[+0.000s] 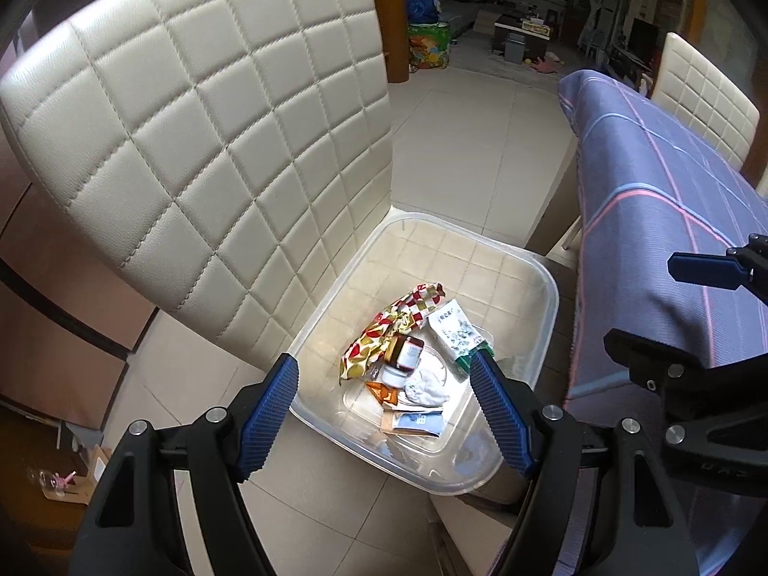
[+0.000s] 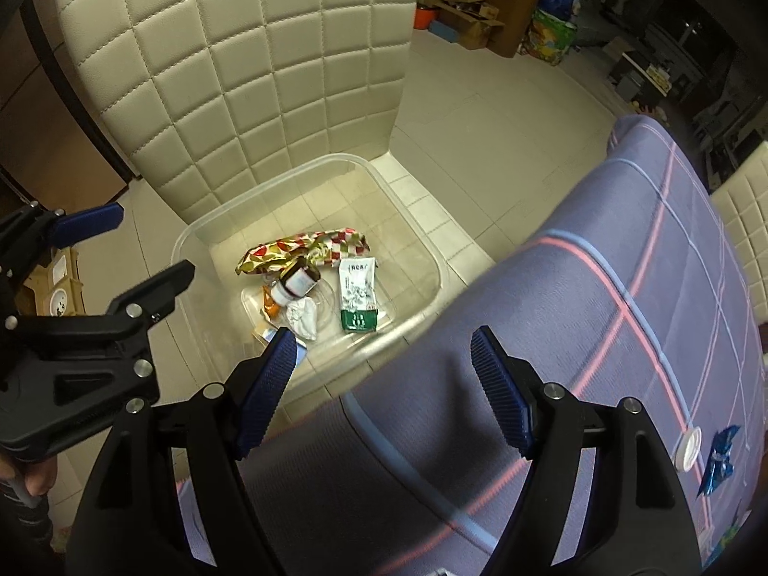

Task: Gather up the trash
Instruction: 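Open the left tool over the bin while the right tool drops the bottle, then move both tools back over the table toward the paper and tray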

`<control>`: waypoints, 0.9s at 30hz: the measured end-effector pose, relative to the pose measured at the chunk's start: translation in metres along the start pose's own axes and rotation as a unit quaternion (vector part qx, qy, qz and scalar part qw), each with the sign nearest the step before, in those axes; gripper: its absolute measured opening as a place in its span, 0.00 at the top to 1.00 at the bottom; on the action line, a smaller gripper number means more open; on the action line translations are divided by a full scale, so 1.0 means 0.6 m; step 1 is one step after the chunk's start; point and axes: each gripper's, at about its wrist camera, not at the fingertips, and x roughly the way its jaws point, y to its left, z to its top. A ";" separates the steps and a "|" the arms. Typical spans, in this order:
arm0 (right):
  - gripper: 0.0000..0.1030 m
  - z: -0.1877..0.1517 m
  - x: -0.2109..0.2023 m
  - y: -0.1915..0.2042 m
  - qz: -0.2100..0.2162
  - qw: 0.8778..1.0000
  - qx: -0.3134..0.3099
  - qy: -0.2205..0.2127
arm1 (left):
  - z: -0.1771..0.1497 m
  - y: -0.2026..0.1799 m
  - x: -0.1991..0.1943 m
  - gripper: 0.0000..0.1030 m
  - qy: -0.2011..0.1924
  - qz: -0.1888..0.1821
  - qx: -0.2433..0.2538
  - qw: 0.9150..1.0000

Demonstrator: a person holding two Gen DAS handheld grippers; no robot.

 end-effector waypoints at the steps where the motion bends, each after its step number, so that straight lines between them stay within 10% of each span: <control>1: 0.27 -0.004 -0.004 -0.002 -0.001 1.000 0.001 -0.001 | -0.001 -0.004 -0.005 0.30 -0.002 0.000 0.002 1.000; 27: 0.27 -0.258 -0.144 -0.228 -0.044 0.988 0.141 -0.044 | -0.045 -0.312 -0.159 0.30 -0.057 -0.054 0.138 0.987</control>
